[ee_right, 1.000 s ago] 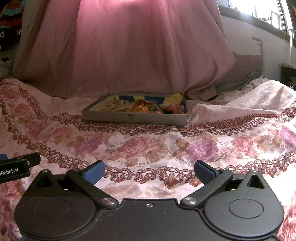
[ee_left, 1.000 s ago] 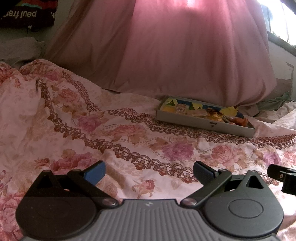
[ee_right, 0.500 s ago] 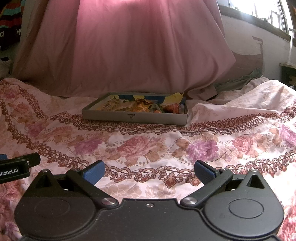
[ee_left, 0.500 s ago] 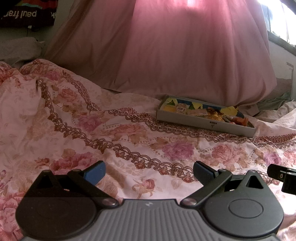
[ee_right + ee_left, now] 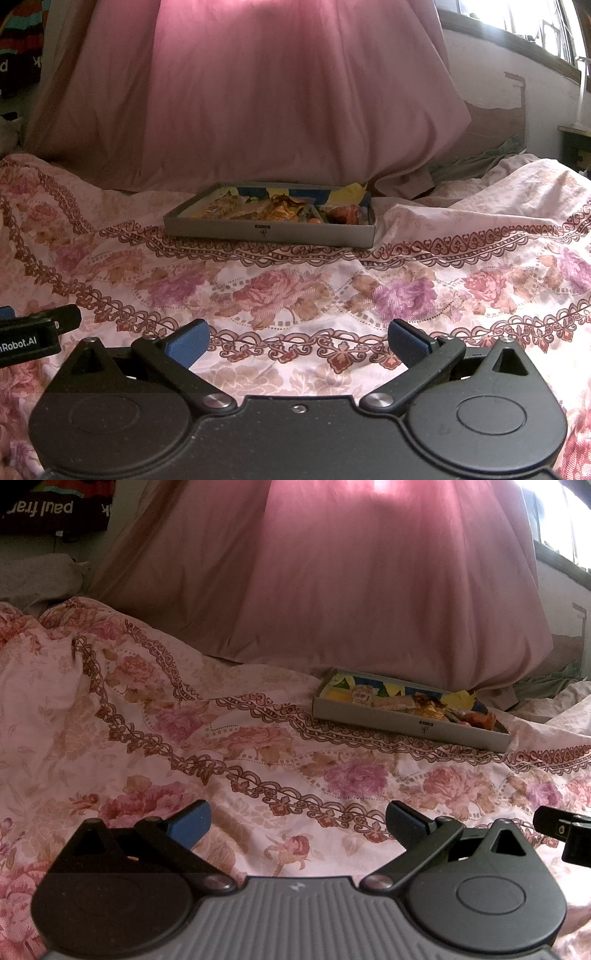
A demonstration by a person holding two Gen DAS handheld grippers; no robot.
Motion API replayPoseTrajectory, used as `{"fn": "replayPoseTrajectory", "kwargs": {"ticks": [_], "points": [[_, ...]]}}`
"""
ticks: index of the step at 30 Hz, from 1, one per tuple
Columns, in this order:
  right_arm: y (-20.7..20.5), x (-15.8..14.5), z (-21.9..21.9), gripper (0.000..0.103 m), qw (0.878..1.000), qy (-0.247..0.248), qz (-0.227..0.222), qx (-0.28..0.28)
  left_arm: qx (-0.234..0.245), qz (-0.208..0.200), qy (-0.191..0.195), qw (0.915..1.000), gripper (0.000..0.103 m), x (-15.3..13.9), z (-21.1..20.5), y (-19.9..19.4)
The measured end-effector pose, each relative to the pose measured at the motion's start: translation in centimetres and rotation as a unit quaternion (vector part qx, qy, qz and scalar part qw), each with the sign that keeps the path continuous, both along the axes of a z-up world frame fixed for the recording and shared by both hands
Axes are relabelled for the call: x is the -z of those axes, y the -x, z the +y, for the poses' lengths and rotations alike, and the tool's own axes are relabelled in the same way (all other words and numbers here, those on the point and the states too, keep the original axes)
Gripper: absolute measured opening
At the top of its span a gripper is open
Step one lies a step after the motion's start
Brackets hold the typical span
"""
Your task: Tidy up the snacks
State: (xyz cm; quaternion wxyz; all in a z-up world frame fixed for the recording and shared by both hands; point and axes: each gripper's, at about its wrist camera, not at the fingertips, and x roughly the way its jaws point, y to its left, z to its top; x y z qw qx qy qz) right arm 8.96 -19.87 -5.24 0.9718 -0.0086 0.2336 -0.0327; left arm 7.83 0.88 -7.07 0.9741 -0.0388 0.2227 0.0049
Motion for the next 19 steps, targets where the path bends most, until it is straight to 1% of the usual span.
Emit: {"fn": "replayPoseTrajectory", "kwargs": {"ticks": [5,10,15,19], "points": [[0.05,0.01,-0.03,0.102,1.0,0.0,0.0,0.0,0.0,0.005,-0.007,1.0,0.103,0.21,0.08,0.2],[0.12,0.24,0.03,0.102,1.0,0.001,0.002,0.0,-0.002,0.033,-0.008,0.9994,0.103,0.5,-0.12,-0.23],[0.13,0.36,0.09,0.102,1.0,0.002,0.004,-0.001,0.0,0.033,-0.03,0.999,0.103,0.64,-0.8,-0.18],[0.1,0.34,0.09,0.102,1.0,0.003,0.006,-0.001,0.0,0.031,-0.036,0.9989,0.103,0.69,-0.89,-0.24]]}}
